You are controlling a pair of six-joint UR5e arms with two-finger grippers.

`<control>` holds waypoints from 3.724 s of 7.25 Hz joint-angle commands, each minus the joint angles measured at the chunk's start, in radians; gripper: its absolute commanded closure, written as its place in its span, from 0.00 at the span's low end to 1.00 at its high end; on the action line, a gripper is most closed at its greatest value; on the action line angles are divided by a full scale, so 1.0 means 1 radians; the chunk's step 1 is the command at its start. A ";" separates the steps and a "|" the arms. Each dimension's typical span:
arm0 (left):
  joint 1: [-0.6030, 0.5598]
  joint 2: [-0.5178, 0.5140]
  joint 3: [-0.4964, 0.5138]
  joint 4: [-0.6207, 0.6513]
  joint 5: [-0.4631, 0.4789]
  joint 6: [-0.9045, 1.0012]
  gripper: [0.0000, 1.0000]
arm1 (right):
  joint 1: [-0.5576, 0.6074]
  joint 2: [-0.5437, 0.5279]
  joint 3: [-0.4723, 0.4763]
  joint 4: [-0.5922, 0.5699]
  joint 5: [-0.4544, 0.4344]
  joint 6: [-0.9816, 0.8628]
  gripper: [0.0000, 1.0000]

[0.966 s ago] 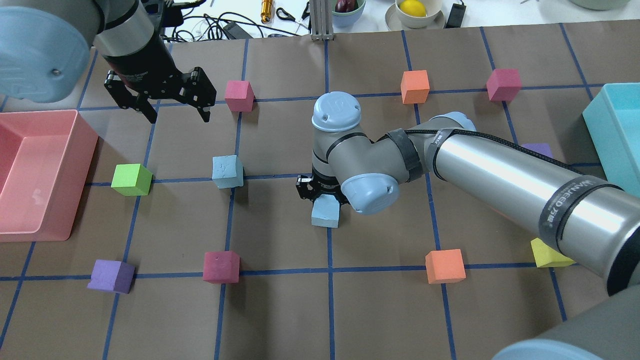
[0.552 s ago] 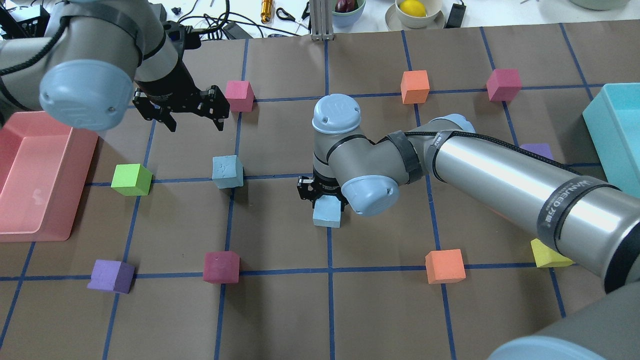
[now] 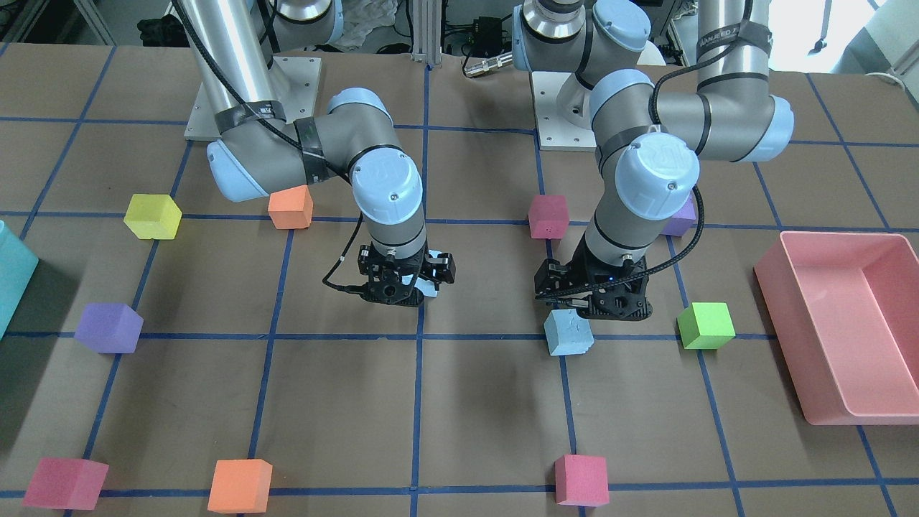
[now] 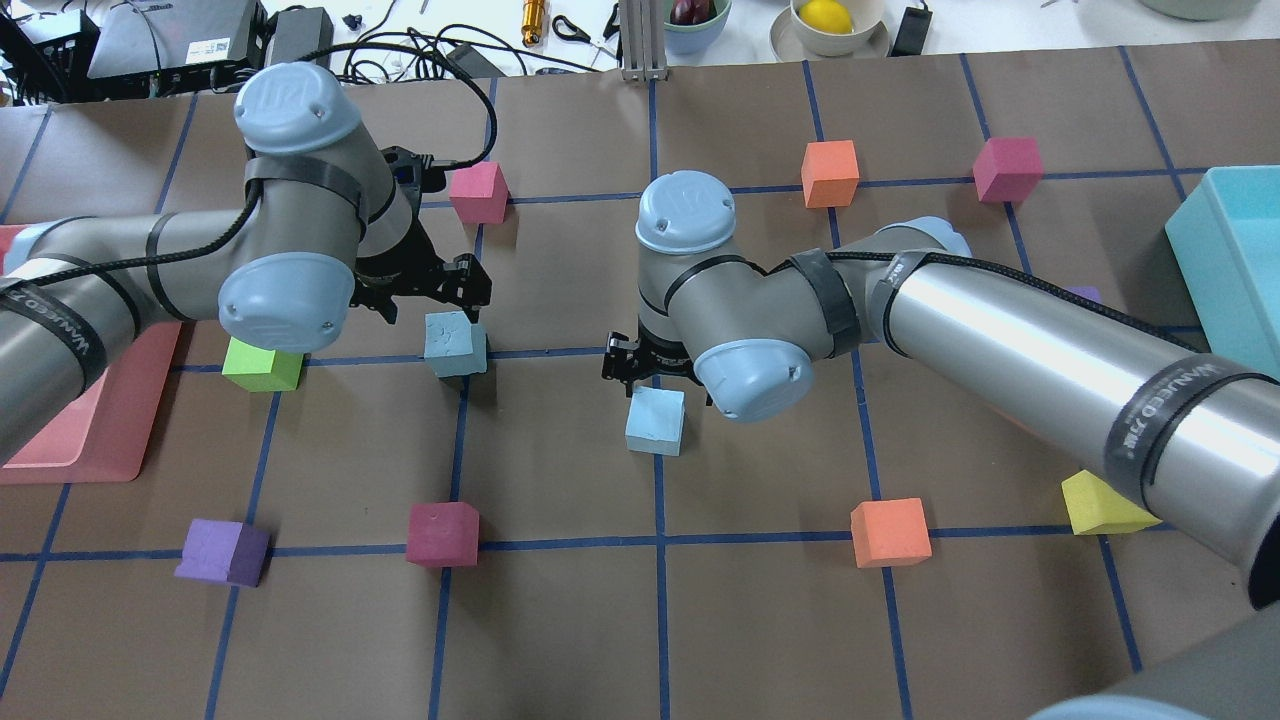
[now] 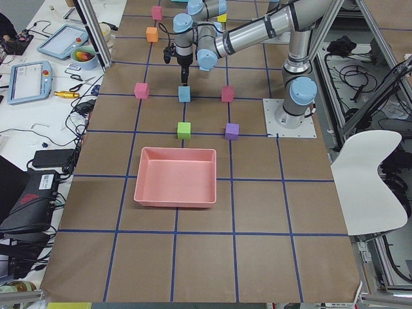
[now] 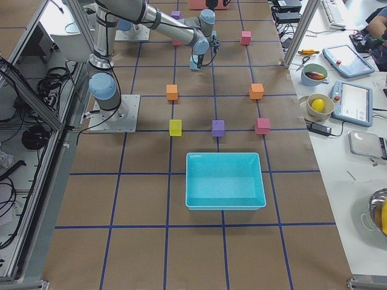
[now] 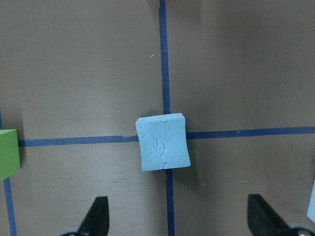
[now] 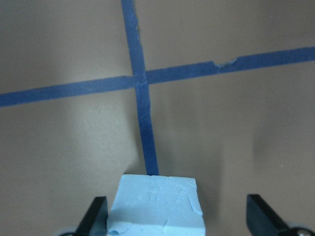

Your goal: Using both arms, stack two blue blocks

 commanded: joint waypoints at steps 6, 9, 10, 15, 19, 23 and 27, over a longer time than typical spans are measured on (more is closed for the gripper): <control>-0.008 -0.123 -0.030 0.115 0.007 -0.002 0.28 | -0.273 -0.220 -0.162 0.366 -0.103 -0.324 0.00; -0.012 -0.094 0.002 0.110 -0.002 -0.018 1.00 | -0.293 -0.222 -0.288 0.417 -0.081 -0.325 0.00; -0.038 -0.063 0.022 0.058 -0.015 -0.046 1.00 | -0.293 -0.232 -0.290 0.457 -0.085 -0.322 0.00; -0.377 0.021 0.024 0.033 -0.056 -0.310 1.00 | -0.330 -0.288 -0.267 0.479 -0.091 -0.459 0.00; -0.442 -0.012 0.021 0.032 -0.061 -0.364 1.00 | -0.404 -0.328 -0.265 0.561 -0.093 -0.531 0.00; -0.446 -0.009 0.013 0.021 -0.058 -0.364 1.00 | -0.401 -0.366 -0.233 0.563 -0.091 -0.531 0.00; -0.445 -0.023 0.008 0.026 -0.058 -0.366 0.30 | -0.396 -0.368 -0.227 0.562 -0.096 -0.531 0.00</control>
